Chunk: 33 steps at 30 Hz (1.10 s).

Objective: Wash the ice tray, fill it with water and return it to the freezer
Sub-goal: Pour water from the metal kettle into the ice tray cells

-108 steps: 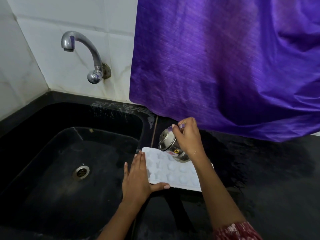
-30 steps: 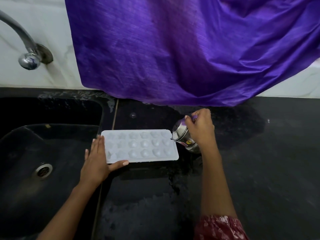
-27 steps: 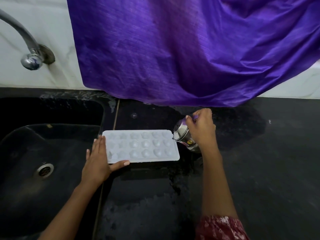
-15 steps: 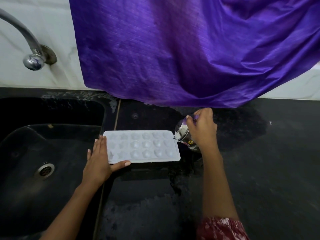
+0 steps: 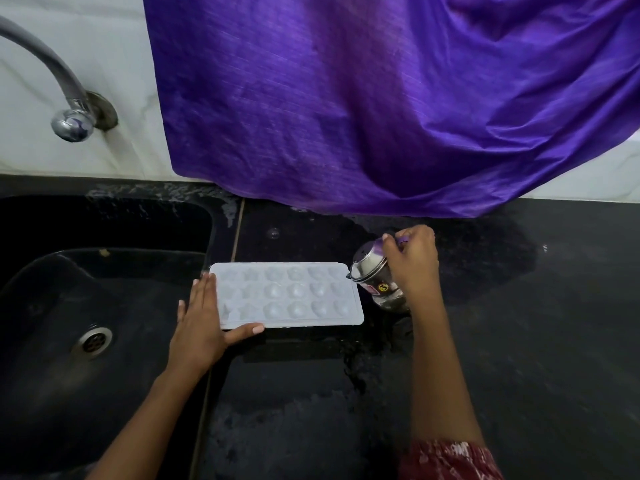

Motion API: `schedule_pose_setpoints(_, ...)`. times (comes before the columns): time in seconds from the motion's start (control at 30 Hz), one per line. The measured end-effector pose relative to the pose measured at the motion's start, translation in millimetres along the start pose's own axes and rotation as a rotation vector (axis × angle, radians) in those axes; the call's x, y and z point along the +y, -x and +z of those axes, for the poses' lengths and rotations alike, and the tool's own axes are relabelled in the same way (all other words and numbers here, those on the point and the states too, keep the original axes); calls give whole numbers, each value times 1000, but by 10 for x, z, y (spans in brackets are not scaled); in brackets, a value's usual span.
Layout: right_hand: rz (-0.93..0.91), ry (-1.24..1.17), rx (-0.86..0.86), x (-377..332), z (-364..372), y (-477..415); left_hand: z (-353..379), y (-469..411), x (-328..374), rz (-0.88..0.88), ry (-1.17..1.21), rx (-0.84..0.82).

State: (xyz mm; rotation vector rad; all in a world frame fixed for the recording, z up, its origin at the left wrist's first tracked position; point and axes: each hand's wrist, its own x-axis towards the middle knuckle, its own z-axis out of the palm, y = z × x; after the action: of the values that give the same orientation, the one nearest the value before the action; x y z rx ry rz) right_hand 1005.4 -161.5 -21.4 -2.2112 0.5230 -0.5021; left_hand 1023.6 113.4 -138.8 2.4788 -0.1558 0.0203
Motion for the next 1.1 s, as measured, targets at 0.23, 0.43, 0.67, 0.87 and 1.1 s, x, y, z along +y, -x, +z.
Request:
schedule_pose_setpoints(0.23, -16, -41, -42, -56, 61, -16, -5, 7, 11, -6, 6, -1)
schedule_pose_setpoints(0.43, -79, 56, -90, -197, 142, 65, -2, 7, -2, 0, 5, 6)
schedule_pose_setpoints(0.67, -140, 143, -104, -241, 227, 96, 0, 2, -4, 10, -18, -3)
schedule_pose_setpoints(0.87, -161, 156, -109, -266, 251, 119, -2, 16, 10, 20, 64, -6)
schedule_pose_setpoints(1.1, -176, 161, -99, -279, 251, 130, 9, 12, -2, 24, 90, -8)
